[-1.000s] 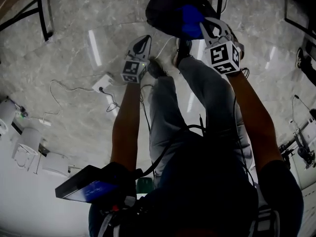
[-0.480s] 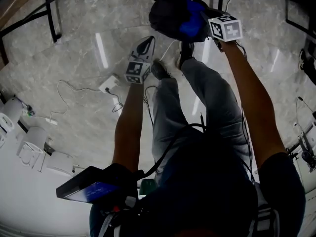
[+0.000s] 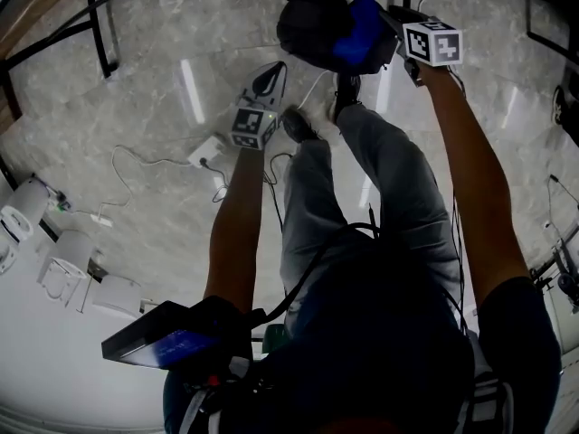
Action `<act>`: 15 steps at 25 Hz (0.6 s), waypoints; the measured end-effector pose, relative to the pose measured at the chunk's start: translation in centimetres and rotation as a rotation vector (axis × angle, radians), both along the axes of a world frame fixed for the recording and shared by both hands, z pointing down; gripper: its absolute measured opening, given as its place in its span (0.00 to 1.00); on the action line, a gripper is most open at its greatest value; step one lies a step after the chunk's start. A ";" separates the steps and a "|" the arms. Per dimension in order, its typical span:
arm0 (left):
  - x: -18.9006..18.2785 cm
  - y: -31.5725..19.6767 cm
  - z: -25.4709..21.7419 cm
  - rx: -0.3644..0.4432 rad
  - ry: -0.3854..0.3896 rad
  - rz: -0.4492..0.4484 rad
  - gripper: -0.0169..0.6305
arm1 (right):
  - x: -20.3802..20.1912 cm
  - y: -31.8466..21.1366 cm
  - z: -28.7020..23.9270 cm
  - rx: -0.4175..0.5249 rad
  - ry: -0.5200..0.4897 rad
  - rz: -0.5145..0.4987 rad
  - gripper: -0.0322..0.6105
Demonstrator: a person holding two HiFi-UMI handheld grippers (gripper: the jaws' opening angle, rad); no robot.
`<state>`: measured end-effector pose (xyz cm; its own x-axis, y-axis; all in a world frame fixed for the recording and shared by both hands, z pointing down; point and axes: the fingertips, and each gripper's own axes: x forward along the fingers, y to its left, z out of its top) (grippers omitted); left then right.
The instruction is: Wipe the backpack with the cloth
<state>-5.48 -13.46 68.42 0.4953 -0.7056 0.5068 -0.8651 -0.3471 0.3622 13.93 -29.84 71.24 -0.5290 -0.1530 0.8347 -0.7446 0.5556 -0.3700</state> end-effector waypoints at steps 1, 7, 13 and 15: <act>-0.1 0.0 0.1 -0.001 -0.001 -0.003 0.01 | 0.1 -0.4 -0.1 0.006 -0.001 0.006 0.21; -0.2 0.3 -2.5 -0.015 -0.001 -0.029 0.01 | 0.7 -0.4 -4.4 0.046 -0.025 0.006 0.21; 0.7 -2.3 -15.2 0.086 0.046 -0.009 0.01 | 2.3 -0.1 -19.4 0.133 -0.107 0.075 0.21; 0.5 -1.4 -20.1 0.107 0.059 -0.015 0.01 | 1.9 1.3 -25.3 0.163 -0.149 0.079 0.21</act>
